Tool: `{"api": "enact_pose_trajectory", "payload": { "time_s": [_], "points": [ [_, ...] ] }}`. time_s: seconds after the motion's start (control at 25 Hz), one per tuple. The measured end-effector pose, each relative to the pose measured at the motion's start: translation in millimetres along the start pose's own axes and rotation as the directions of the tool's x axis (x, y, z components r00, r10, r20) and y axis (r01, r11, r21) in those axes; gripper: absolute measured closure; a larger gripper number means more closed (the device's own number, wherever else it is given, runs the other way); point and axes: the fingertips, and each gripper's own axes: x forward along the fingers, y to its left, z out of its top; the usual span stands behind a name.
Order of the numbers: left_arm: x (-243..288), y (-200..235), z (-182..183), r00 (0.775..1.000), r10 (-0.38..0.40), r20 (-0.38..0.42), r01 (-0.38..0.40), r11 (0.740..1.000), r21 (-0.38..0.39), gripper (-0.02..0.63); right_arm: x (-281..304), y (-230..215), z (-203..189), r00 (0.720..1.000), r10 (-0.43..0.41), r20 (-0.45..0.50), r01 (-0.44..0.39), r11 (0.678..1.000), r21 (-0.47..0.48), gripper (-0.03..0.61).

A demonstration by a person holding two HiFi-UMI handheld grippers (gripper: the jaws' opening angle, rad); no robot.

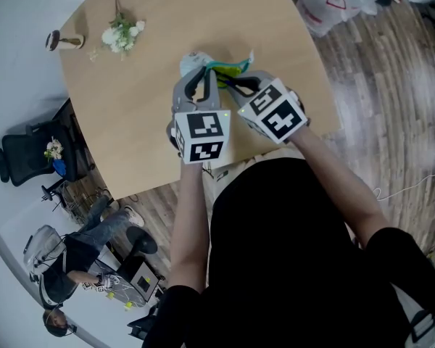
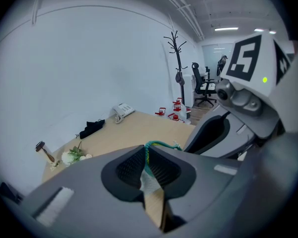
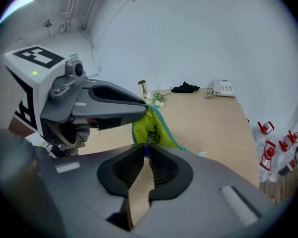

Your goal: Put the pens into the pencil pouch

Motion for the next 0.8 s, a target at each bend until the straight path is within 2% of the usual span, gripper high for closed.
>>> {"api": "enact_pose_trajectory", "payload": {
  "time_s": [0.6, 0.8],
  "points": [
    [-14.4, 8.8, -6.3, 1.000, 0.006, 0.012, -0.005, 0.999, -0.043, 0.589, 22.3, 7.7, 7.1, 1.000, -0.013, -0.003, 0.013, 1.000, -0.020, 0.535],
    [-15.0, 11.1, -6.6, 1.000, 0.010, 0.011, -0.009, 0.999, -0.045, 0.589, 23.5, 12.9, 5.5, 1.000, 0.011, -0.012, -0.012, 0.999, -0.034, 0.532]
  ]
}}
